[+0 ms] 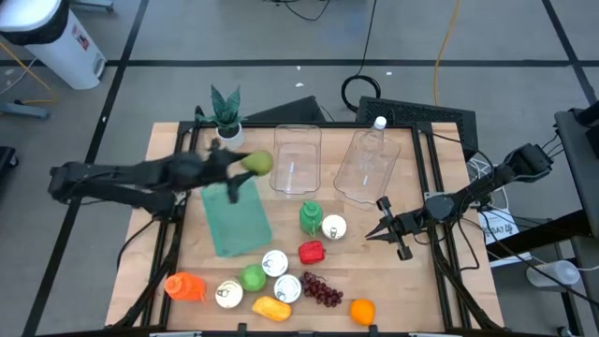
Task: Pick & Place Food Item
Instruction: Put the pear into the left transparent bin
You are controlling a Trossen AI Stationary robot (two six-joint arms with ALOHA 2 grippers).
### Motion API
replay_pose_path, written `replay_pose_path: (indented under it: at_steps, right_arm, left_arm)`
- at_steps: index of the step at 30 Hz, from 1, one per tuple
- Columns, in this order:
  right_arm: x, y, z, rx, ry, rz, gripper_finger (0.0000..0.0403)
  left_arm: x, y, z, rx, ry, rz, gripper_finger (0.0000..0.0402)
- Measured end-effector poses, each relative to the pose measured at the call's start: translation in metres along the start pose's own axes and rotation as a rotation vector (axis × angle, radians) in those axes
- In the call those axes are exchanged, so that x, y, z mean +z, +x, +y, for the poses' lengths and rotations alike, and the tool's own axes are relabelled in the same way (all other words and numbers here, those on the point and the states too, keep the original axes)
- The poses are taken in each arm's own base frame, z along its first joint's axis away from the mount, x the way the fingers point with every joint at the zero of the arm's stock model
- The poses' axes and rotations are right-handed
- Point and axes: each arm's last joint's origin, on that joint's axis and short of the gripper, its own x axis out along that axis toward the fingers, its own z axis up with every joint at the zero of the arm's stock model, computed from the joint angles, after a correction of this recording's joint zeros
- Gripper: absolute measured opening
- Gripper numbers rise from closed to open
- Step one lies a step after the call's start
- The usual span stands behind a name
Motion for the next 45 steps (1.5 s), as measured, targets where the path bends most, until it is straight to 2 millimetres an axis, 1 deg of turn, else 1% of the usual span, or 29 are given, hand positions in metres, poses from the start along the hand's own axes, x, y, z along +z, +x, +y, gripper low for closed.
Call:
replay_pose_path:
  at_steps: [4, 6, 8, 12, 15, 19, 23, 28, 35, 39, 42, 45]
  right_arm:
    - [0.0, 0.0, 0.0, 0.003, 0.004, 0.001, 0.0018]
    - [-0.001, 0.0, 0.0, 0.004, 0.004, 0.008, 0.0018]
    - [-0.001, 0.0, 0.0, 0.004, 0.003, 0.013, 0.0018]
    - [-0.001, 0.0, 0.0, 0.005, -0.001, 0.014, 0.0018]
    - [-0.001, 0.0, 0.0, 0.005, -0.004, 0.015, 0.0018]
    - [-0.002, 0.0, 0.0, 0.005, -0.004, 0.016, 0.0018]
    - [-0.002, 0.0, 0.0, 0.005, -0.001, 0.016, 0.0018]
    - [-0.002, 0.0, 0.0, 0.005, -0.004, 0.016, 0.0018]
    - [-0.002, 0.0, 0.0, 0.005, -0.005, 0.016, 0.0018]
    - [-0.002, 0.0, 0.0, 0.005, -0.005, 0.016, 0.0018]
    - [-0.002, 0.0, 0.0, 0.005, -0.004, 0.016, 0.0018]
    - [-0.002, 0.0, 0.0, 0.005, -0.004, 0.016, 0.0018]
  left_arm:
    - [0.018, 0.047, 0.02, 0.023, -0.046, 0.123, 0.0237]
    - [0.019, 0.069, 0.03, 0.018, -0.075, 0.193, 0.024]
    - [0.018, 0.09, 0.038, 0.0, -0.095, 0.228, 0.024]
    - [0.009, 0.124, 0.05, 0.003, -0.131, 0.309, 0.0232]
    - [-0.005, 0.147, 0.058, 0.027, -0.166, 0.382, 0.0232]
    - [-0.024, 0.171, 0.065, 0.031, -0.217, 0.456, 0.0236]
    - [-0.042, 0.187, 0.067, 0.038, -0.237, 0.529, 0.0231]
    - [-0.056, 0.196, 0.065, 0.017, -0.262, 0.576, 0.0242]
    - [-0.063, 0.201, 0.061, -0.033, -0.283, 0.6, 0.0248]
    - [-0.063, 0.201, 0.061, -0.03, -0.286, 0.602, 0.0276]
    - [-0.063, 0.201, 0.06, -0.037, -0.29, 0.605, 0.031]
    - [-0.063, 0.201, 0.057, -0.047, -0.246, 0.606, 0.0346]
